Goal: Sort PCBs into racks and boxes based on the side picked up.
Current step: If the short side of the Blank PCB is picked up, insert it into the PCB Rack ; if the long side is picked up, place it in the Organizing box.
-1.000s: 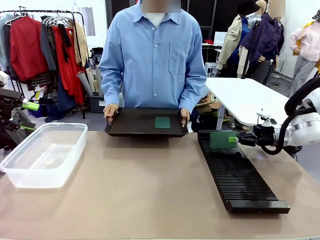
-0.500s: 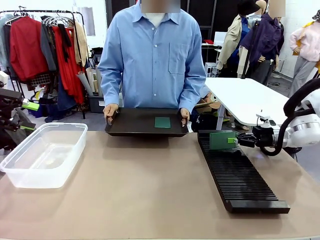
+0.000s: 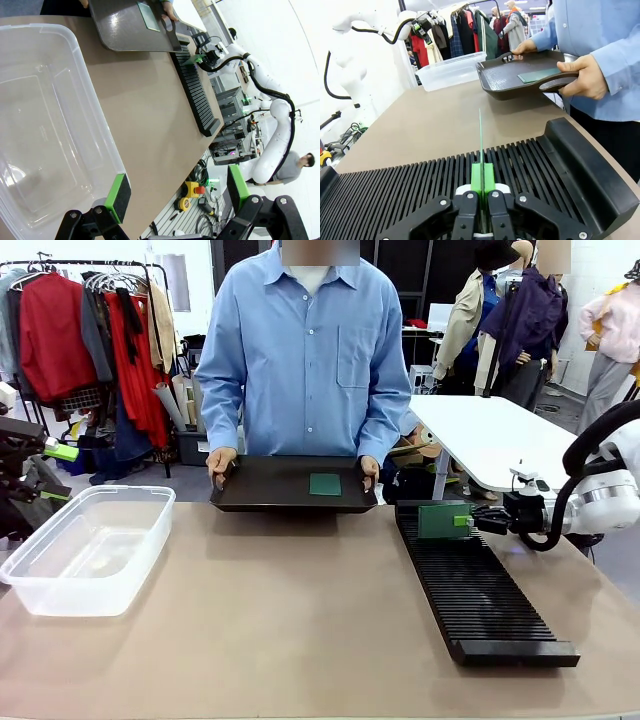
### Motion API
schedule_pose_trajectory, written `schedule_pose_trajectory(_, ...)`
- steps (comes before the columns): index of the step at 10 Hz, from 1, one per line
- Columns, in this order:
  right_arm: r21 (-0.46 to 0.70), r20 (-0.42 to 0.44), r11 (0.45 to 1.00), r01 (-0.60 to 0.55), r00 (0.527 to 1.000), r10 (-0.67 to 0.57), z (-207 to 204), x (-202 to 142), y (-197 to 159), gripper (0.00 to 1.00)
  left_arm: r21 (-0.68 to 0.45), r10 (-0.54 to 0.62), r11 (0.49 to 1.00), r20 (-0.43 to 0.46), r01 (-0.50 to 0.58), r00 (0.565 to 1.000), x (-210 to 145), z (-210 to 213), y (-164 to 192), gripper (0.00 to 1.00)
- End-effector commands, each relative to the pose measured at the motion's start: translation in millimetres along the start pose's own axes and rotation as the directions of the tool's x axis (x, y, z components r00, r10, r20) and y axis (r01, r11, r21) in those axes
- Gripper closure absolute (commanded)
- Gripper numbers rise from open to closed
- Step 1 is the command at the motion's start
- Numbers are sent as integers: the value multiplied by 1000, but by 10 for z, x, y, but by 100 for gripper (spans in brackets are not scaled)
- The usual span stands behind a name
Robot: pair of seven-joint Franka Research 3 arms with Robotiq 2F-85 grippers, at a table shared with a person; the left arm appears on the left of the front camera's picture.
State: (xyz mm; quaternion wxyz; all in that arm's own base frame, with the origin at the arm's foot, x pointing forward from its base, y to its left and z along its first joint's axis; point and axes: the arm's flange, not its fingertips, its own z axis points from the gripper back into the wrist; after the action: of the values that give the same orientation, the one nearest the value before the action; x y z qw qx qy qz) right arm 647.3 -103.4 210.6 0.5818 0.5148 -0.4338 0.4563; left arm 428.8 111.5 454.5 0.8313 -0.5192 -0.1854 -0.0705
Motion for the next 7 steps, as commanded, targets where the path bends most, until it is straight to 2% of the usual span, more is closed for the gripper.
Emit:
schedule_pose_trajectory(1,-6,8,1000,16,1000,-16,-1,22,-102,100,4,10,1000,2,-10,1000,7,8,-29,0)
schedule_pose_trajectory(7,23,-11,1000,1,1000,-1,6,-65,-152,100,4,10,1000,2,-10,1000,7,8,-29,0)
